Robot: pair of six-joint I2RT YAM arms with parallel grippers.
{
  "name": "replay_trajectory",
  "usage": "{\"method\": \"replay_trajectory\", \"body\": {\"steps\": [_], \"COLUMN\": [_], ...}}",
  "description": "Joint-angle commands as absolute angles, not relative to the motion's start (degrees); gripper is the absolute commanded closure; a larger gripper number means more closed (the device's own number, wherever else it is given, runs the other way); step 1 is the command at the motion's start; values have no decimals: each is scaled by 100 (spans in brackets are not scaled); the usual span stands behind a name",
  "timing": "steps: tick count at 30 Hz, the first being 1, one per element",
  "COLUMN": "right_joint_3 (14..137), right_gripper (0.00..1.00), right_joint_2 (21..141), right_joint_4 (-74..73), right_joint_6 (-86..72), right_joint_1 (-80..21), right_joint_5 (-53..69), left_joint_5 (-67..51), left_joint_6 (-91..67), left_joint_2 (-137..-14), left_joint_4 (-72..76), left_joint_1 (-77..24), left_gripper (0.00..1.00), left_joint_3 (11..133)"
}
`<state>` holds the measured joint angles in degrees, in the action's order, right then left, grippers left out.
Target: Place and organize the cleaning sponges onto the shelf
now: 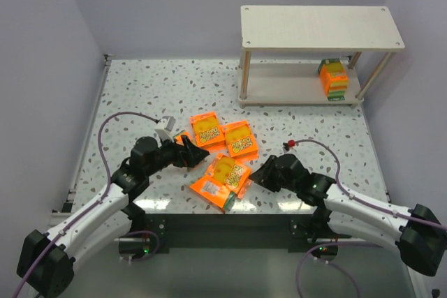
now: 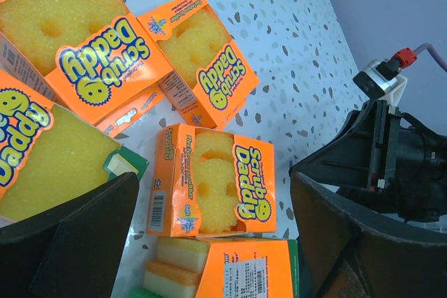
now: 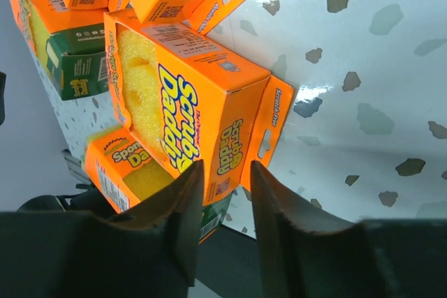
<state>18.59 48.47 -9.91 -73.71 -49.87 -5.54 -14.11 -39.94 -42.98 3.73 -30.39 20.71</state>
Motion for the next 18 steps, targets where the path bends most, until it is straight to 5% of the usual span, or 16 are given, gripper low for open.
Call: {"method": "replay_trajectory", "body": {"steps": [1,10,18], "right_joint_3": [1802,1951,1801], "right_gripper": [58,53,53], "right_joint_2": [4912,5949,5459], "right_joint_4": [-1091,-18,379], "right_joint_6": [-7348,-7260,-7427], "right_joint_1": [-5010,-5018,-5027], "right_joint_5": [-642,-185,-413], "left_joint_5": [-1441,-1450,-1450], "left_joint_6": [-4087,-4096,-4104], "left_joint_2": [-4280,-4307,-4298], "left_joint_4": [642,650,668], "left_joint_1": [-3032,-3041,-3041], "left_gripper": [5,5,5], "left_joint_3": [2004,2030,1969]}}
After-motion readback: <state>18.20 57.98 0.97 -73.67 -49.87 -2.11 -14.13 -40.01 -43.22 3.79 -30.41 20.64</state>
